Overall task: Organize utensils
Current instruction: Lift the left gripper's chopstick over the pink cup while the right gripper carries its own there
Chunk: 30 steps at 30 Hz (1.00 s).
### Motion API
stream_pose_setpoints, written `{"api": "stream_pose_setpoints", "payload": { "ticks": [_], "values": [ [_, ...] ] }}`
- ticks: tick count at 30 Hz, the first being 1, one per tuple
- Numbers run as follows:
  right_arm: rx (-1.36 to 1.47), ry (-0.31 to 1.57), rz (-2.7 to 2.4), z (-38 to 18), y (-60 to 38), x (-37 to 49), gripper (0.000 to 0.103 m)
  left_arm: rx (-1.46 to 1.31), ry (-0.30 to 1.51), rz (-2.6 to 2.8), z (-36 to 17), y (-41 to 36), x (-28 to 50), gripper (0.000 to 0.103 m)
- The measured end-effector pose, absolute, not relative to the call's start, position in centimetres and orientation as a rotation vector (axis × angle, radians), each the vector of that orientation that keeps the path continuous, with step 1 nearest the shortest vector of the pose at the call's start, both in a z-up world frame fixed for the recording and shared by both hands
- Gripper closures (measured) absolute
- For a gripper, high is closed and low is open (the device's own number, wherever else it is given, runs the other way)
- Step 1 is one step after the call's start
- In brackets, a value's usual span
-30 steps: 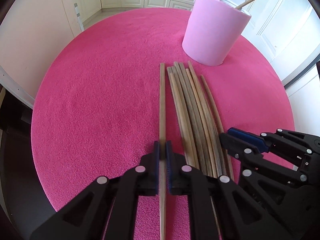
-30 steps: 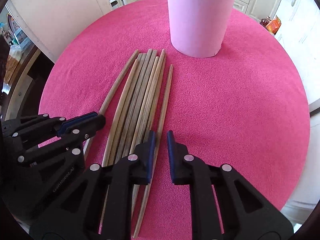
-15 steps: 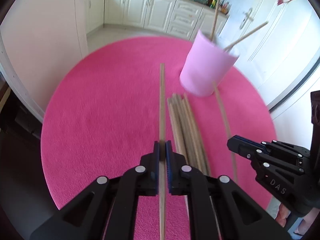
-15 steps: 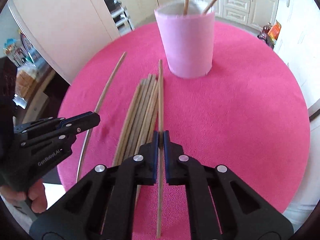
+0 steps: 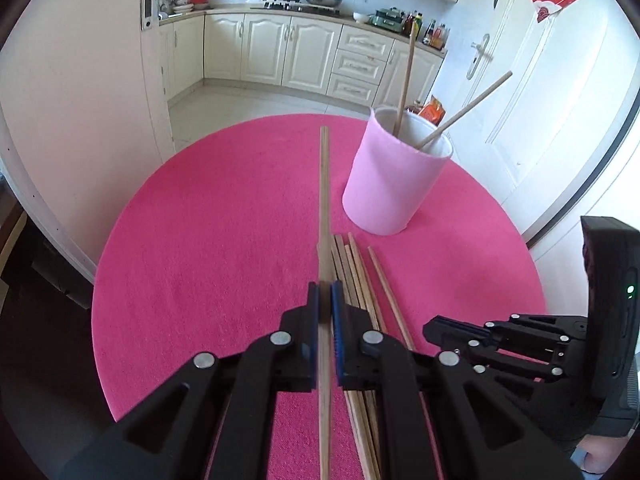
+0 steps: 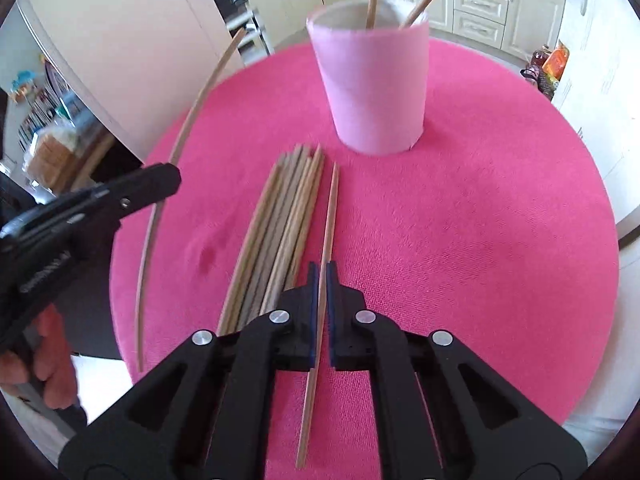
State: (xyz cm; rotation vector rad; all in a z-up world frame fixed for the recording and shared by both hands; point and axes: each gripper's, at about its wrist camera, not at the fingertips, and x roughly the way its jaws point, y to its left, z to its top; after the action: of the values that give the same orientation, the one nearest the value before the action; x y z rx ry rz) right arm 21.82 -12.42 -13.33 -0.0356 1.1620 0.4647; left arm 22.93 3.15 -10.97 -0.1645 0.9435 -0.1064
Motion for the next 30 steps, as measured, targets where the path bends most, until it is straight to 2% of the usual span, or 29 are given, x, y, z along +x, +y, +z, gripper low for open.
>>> {"api": "stream_pose_setpoints", "payload": {
  "ticks": [8, 10, 17, 24, 30],
  "values": [
    [-0.069, 1.199, 0.431, -14.6, -11.3, 22.6, 0.098, -0.145, 0.999, -0.102, -12.9, 3.1, 23.7, 0.096],
    [-0.096, 1.213, 0.421, -15.0, -11.0, 23.0, 0.095, -0.150, 1.007, -0.105, -13.1, 2.7, 24.1, 0.096],
    [-0.150, 1.176, 0.415, -15.1, -10.7, 22.6, 0.096, -0.156, 1.007, -0.117, -13.4, 2.9, 24.3, 0.096],
    [0.000, 1.011, 0.497, -12.2, -14.3, 21.3, 0.098, -0.171, 0.916, -0.173, -12.3, 3.1, 23.4, 0.096],
    [0.132, 0.778, 0.543, -6.9, -18.0, 19.8, 0.098, -0.205, 0.711, -0.241, -9.5, 2.7, 22.8, 0.096]
  ]
}}
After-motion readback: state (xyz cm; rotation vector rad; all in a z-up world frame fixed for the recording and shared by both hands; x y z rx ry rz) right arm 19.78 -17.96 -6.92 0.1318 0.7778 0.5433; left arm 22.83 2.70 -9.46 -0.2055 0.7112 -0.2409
